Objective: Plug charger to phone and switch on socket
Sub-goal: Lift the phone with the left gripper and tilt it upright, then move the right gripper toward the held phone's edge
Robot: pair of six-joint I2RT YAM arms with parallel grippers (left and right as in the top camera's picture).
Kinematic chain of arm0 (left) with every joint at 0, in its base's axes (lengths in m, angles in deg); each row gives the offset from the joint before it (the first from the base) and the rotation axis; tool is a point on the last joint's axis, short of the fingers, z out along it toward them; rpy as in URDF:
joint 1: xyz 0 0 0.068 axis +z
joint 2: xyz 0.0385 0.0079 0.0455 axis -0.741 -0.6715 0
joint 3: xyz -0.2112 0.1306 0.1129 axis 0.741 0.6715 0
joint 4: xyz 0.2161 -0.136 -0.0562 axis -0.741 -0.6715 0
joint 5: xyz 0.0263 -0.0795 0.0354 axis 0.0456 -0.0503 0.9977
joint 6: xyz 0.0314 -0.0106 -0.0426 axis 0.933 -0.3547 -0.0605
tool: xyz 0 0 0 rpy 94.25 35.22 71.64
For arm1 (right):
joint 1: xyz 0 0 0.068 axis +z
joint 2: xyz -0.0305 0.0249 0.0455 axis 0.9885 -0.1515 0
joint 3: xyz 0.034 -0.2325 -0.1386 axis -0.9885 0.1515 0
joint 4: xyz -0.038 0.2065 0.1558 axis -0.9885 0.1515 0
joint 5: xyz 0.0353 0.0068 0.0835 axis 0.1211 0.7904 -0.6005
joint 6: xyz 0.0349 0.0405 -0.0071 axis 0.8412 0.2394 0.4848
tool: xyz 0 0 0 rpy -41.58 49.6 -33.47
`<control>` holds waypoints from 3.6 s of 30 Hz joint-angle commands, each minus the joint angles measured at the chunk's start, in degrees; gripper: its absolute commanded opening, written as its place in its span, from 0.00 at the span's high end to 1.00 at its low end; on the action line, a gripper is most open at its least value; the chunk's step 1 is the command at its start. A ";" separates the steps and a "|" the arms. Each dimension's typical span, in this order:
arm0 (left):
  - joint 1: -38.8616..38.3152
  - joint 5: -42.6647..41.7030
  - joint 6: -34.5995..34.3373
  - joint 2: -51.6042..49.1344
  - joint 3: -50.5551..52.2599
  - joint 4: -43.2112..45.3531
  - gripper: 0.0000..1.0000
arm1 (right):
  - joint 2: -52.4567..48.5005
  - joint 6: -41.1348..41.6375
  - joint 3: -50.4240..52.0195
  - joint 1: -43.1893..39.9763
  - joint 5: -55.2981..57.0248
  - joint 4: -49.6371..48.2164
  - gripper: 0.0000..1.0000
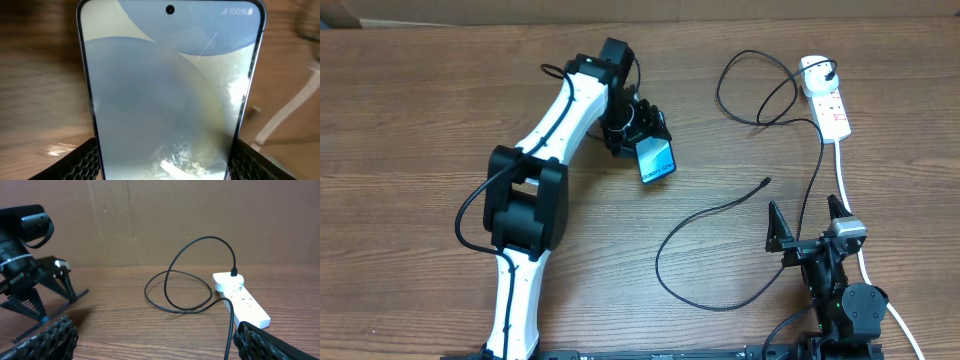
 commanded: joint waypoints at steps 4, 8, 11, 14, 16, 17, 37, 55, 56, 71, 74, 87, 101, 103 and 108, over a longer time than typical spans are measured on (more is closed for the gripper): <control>4.52 -25.51 0.26 -0.17 -2.36 0.04 0.37 | 0.39 -0.22 0.59 0.26 0.55 -0.17 0.00; 6.69 -37.05 0.26 -0.17 -2.36 0.96 0.36 | 0.39 -0.22 0.59 0.26 0.55 -0.15 0.00; 8.02 -45.13 0.26 -0.17 -2.36 1.01 0.36 | 0.39 -0.22 0.59 0.26 0.55 -0.15 0.00; 9.46 -51.45 0.07 -0.17 -2.36 1.27 0.36 | 0.39 -0.22 0.59 0.26 0.55 -0.15 0.00; 10.19 -52.43 -0.46 -0.17 -2.36 1.42 0.36 | 0.39 -0.22 0.59 0.26 0.55 -0.15 0.00; 10.49 -52.43 -1.29 -0.17 -2.36 1.38 0.36 | 0.39 -0.22 0.59 0.26 0.55 -0.15 0.00; 13.62 -55.69 -16.72 -0.17 -2.36 3.13 0.37 | 0.39 -0.22 0.59 0.26 0.55 -0.15 0.00; 14.69 -58.18 -16.48 -0.17 -2.36 4.63 0.36 | 0.39 -0.24 0.59 0.26 0.57 -0.17 0.00; 14.67 -58.18 -16.48 -0.17 -2.36 4.63 0.37 | 0.39 -0.24 0.59 0.26 0.57 -0.20 0.00; 14.67 -58.18 -16.50 -0.17 -2.36 4.61 0.36 | 0.39 10.78 0.59 0.26 -15.85 -19.71 0.00; 14.67 -58.16 -16.81 -0.17 -2.36 4.63 0.36 | 0.39 10.93 0.57 0.26 -15.87 -25.90 0.00; 14.67 -58.10 -18.88 -0.17 -2.36 4.66 0.36 | -9.49 10.45 -13.79 0.26 -17.73 -9.75 0.00; 14.67 -57.72 -19.93 -0.17 -2.36 4.66 0.36 | -53.31 10.54 -46.56 0.26 -40.41 10.21 0.00; 14.67 -57.72 -19.91 -0.17 -2.36 4.66 0.37 | -59.58 12.52 -47.01 0.26 -54.29 0.81 0.00; 14.67 -57.72 -19.91 -0.17 -2.36 4.66 0.37 | -67.28 23.17 -47.04 0.50 -56.48 -9.16 0.00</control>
